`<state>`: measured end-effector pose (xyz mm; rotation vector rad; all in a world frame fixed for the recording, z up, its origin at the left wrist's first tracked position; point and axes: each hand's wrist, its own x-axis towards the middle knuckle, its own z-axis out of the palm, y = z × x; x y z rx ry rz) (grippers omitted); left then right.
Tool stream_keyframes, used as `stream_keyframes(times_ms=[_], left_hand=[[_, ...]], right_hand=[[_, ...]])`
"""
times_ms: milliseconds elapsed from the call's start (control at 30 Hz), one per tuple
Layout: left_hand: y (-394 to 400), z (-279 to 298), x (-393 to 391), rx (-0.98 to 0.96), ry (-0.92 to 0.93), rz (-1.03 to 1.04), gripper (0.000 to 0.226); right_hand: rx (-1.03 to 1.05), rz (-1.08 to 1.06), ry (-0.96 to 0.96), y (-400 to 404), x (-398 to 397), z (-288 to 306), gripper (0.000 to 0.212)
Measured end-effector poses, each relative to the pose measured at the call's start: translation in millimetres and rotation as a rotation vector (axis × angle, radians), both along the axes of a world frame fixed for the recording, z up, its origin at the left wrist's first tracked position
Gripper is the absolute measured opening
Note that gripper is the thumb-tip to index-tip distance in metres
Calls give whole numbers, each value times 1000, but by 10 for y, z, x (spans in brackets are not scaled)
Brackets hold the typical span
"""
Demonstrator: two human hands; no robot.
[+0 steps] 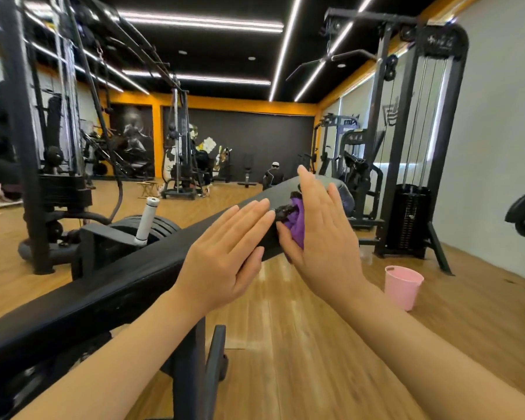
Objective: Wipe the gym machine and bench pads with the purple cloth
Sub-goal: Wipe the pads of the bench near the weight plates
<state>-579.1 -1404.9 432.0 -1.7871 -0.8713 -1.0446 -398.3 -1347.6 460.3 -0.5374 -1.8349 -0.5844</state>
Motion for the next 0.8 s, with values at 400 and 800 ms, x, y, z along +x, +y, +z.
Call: stream_keyframes(times_ms=[400, 800], left_hand=[[182, 20, 587, 206, -174, 30, 42], [430, -58, 1031, 253, -333, 17, 31]], right_hand=[[34, -171, -263, 137, 502, 65, 86], [67, -21, -398, 357, 744, 31, 92]])
